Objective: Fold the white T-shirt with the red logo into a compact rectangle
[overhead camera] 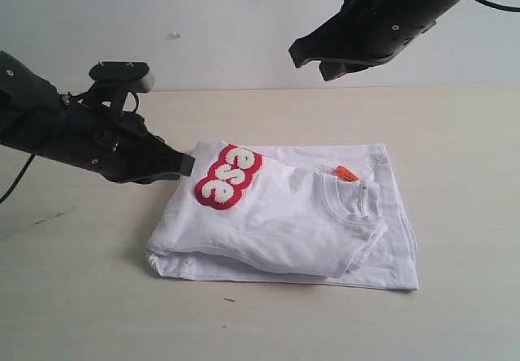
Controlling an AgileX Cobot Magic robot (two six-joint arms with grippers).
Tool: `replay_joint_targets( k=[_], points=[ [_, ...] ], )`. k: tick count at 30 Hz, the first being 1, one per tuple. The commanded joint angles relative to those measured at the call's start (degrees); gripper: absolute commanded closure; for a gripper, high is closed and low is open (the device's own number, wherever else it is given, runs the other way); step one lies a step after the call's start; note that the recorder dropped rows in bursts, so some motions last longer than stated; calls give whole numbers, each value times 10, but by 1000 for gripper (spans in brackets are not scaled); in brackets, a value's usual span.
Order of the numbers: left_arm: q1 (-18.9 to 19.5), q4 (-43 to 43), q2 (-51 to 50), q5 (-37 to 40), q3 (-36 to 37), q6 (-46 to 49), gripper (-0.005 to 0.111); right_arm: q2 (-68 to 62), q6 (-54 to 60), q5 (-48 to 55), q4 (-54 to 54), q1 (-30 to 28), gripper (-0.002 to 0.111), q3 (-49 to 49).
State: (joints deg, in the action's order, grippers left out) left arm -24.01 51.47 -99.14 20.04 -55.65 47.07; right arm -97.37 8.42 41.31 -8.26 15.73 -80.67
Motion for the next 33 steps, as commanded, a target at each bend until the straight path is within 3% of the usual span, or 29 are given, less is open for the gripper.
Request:
replay_joint_targets(
  k=[1, 7, 18, 33],
  points=[
    [0, 72, -21, -24, -20, 66, 107, 6, 4, -20, -7, -2, 108, -3],
    [0, 80, -80, -14, -63, 72, 107, 6, 4, -24, -7, -2, 108, -3],
    [0, 72, -156, 12, -70, 81, 107, 6, 9, -12, -7, -2, 108, -3],
    [0, 59, -107, -16, 22, 80, 107, 24, 20, 7, -6, -2, 108, -3]
  ],
)
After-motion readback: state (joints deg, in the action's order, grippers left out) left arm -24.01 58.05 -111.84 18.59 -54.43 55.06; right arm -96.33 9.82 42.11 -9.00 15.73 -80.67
